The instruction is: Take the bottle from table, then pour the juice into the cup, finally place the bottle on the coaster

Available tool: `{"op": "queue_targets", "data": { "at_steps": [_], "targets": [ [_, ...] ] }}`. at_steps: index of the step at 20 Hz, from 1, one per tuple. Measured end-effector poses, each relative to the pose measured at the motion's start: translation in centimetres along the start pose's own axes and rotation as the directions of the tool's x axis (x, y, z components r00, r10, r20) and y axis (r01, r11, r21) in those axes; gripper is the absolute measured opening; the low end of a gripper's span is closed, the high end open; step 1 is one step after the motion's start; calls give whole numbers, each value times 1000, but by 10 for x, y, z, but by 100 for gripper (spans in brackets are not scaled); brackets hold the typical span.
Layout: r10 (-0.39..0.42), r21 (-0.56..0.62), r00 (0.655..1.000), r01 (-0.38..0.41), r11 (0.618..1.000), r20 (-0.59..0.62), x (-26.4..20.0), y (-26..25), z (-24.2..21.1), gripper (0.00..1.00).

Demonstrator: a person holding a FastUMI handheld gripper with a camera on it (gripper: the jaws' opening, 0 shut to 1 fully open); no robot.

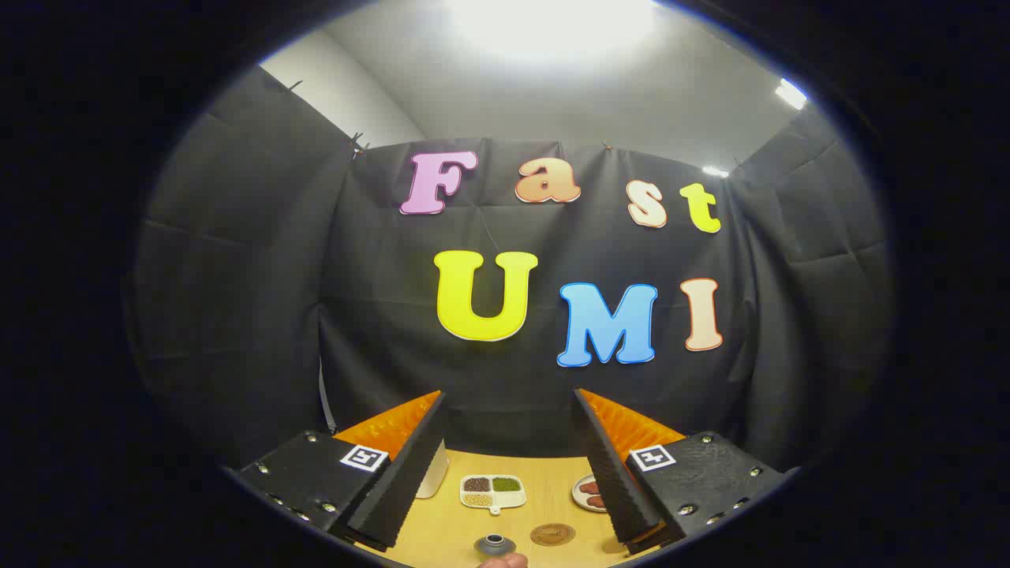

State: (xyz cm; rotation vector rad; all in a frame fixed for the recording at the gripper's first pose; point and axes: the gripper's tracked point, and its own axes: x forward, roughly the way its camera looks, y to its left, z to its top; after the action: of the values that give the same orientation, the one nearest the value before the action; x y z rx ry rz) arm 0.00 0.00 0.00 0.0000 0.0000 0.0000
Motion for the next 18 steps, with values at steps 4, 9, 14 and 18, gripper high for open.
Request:
{"op": "queue_targets", "data": {
  "at_steps": [4,9,14,18],
  "targets": [
    [-24,-42,1000,24,999,-4,9,5,-21,96],
    [-37,-47,999,36,998,-16,15,7,-40,96],
    [-46,-23,999,46,999,-3,16,6,-50,96],
    [-31,0,1000,31,1000,2,16,10,-75,96]
  ]
}}
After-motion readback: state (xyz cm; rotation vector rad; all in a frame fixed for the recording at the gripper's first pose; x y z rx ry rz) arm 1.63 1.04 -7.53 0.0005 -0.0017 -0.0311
